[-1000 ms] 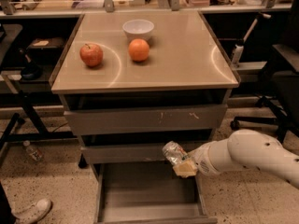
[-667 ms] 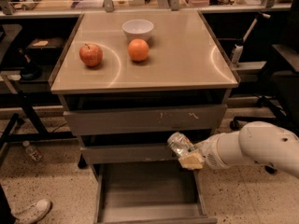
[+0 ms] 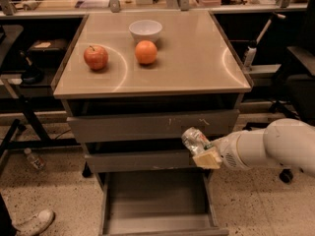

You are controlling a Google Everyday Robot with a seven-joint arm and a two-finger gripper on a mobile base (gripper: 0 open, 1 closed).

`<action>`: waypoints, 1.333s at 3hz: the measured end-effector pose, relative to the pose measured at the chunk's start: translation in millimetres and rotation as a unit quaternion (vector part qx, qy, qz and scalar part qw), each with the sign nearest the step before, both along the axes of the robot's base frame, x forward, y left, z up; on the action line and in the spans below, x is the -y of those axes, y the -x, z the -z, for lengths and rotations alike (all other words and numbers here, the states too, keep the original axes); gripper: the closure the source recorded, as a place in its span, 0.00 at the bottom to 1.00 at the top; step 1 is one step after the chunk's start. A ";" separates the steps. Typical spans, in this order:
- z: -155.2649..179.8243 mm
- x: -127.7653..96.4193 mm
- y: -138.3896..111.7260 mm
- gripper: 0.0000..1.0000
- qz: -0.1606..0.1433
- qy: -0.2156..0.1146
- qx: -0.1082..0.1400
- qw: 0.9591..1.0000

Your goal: Pick 7up can from bottom drawer and place on counter

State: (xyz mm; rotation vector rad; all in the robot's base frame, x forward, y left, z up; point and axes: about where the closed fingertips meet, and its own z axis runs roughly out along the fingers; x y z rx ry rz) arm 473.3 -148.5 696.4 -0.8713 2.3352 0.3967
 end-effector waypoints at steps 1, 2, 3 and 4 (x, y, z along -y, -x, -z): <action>-8.6 1.6 2.3 1.00 0.003 0.002 0.011 1.000; -50.4 9.5 -2.4 1.00 0.014 0.009 0.047 0.999; -93.2 17.2 -15.1 1.00 0.026 0.014 0.083 0.996; -133.1 21.3 -30.4 1.00 0.033 0.022 0.113 0.993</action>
Offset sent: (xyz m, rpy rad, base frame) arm 0.0088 -0.0227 0.1050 -0.0333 -0.1873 -0.0624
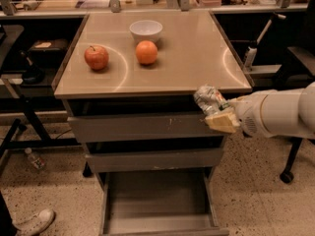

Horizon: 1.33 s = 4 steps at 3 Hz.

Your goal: Pick 7up can from bottom drawer and place on counter

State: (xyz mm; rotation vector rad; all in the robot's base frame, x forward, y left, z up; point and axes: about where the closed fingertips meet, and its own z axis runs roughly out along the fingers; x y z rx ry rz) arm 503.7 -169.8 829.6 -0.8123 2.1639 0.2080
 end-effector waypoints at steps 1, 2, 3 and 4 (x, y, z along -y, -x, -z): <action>-34.9 2.6 -23.8 1.00 0.006 0.009 0.018 1.000; -63.1 -0.5 -57.4 1.00 0.005 0.012 0.028 1.000; -82.0 -11.5 -94.3 1.00 -0.005 0.017 0.031 0.999; -90.4 -22.9 -133.9 1.00 -0.013 0.026 0.026 0.999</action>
Offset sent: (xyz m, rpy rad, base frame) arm 0.1023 0.0050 0.0985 -0.0251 -0.0832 -0.0048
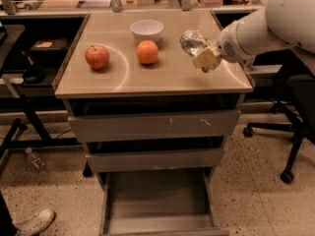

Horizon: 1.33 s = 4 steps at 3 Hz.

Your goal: Pick 7up can from bottom drawer and place on counter

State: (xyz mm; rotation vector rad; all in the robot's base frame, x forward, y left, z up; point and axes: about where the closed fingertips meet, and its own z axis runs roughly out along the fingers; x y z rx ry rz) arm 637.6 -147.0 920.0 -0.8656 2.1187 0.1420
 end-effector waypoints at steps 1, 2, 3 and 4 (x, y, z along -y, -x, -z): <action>1.6 -5.9 -26.7 1.00 -0.005 0.011 -0.003 1.000; 15.3 -8.6 -46.9 1.00 -0.010 0.008 -0.014 1.000; 38.3 -9.2 -62.6 1.00 -0.014 0.002 -0.030 0.999; 61.9 -11.7 -72.8 1.00 -0.018 -0.001 -0.049 0.999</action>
Offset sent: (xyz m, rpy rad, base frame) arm 0.0711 0.0082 -0.0294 -0.0075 0.0496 0.0290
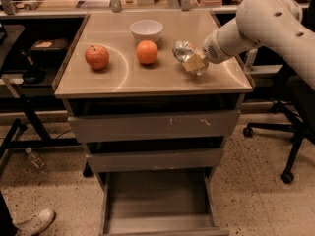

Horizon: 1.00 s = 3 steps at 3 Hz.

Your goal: Pick 7up can from bottom drawer and place on counter

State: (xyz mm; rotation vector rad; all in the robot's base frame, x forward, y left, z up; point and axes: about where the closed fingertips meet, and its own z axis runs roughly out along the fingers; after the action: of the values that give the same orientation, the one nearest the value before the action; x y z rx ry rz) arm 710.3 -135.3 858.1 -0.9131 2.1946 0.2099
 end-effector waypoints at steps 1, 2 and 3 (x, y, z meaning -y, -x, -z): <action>18.7 -5.3 -5.6 1.00 -0.007 0.002 -0.019 1.000; 18.9 -5.4 -5.6 1.00 -0.007 0.002 -0.019 1.000; 18.9 -5.5 -5.6 0.80 -0.007 0.002 -0.019 1.000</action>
Offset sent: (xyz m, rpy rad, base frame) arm 0.0049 0.0046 -0.0163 -0.0034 0.0326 0.0115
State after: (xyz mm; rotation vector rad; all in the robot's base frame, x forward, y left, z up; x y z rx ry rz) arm 716.0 -129.8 839.2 -0.9333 2.2249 0.2313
